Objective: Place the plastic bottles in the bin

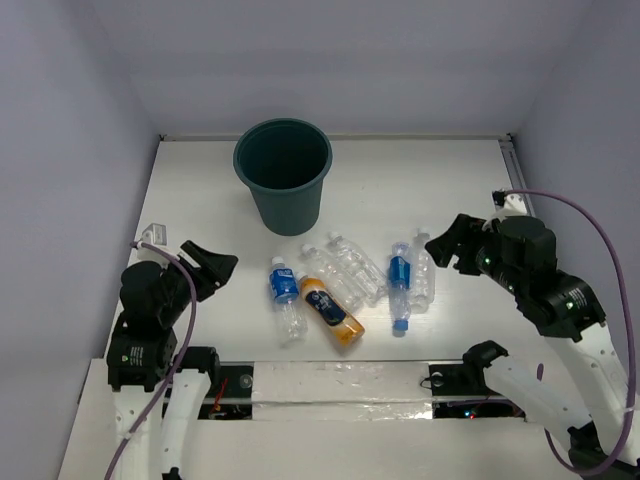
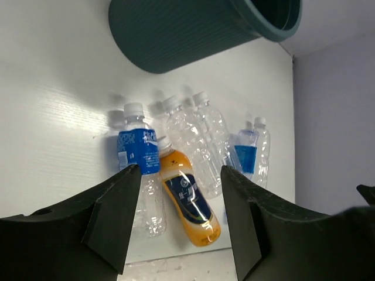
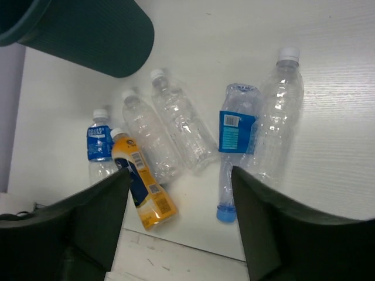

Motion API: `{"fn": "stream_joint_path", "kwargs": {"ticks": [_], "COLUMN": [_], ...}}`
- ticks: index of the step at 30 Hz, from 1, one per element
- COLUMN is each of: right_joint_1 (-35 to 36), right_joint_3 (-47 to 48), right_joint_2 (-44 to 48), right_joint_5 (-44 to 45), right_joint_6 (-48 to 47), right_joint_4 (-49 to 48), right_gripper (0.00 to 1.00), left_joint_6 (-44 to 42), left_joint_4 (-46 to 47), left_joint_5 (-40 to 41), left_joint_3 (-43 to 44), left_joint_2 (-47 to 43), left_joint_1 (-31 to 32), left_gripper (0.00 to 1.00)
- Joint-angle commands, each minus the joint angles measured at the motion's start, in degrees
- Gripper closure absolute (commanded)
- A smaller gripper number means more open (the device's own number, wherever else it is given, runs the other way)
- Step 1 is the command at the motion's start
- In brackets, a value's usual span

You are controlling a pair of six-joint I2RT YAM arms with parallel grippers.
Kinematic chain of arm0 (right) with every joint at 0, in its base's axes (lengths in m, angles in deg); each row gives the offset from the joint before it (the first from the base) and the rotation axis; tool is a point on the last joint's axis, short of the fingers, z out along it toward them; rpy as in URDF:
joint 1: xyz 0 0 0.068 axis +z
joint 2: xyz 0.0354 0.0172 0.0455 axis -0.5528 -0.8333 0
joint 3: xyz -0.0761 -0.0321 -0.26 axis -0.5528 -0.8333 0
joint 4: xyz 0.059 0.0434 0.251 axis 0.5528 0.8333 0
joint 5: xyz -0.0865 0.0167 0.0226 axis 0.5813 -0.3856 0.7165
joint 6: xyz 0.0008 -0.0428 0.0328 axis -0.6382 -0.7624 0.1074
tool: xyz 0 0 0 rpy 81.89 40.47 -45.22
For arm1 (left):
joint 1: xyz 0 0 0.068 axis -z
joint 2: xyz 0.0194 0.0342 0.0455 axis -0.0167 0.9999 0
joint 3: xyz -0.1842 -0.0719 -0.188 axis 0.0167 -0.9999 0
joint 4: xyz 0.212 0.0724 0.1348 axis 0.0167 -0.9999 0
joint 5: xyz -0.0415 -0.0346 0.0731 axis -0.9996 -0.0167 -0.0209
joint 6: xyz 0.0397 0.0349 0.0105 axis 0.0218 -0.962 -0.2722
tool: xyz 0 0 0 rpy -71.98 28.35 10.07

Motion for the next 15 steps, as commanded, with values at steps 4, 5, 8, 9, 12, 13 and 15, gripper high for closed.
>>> {"fn": "stream_joint_path", "kwargs": {"ticks": [4,5,8,9,12,13,15], "right_joint_1": [0.3,0.3,-0.4,-1.0,-5.7,-7.5,-12.8], "right_joint_3": [-2.8,-3.1,-4.1,-4.5,-5.1,-5.1,-5.5], "right_joint_2": [0.5,0.4,-0.4,-1.7,-5.3,-7.5,-9.0], "right_joint_5": [0.9,1.5,2.7,2.5,0.5,-1.6,-5.3], "right_joint_6": [3.9,4.1,4.3,4.0,1.6,0.7,-1.2], "right_joint_4": [-0.3,-0.4,-1.9,-2.4,-3.8,-4.7,-6.2], "right_gripper": [0.96,1.00,1.00,1.00,1.00,1.00,1.00], "left_joint_6": [0.0,0.5,0.8,0.9,2.2,2.9,2.7], "left_joint_4": [3.3,3.9,4.4,4.4,5.4,5.9,5.6], "left_joint_5": [-6.0,-6.5,-6.8,-7.1,-9.0,-9.2,-9.0], "left_joint_3": [-3.3,-4.9,-7.0,-8.3,-11.6,-12.2,-13.5], "left_joint_2": [0.8,0.5,0.9,1.5,2.4,2.4,3.3], "left_joint_1": [-0.2,-0.2,-0.2,-0.2,-0.2,-0.2,-0.2], "left_gripper": [0.56,0.60,0.79,0.89,1.00,1.00,1.00]}}
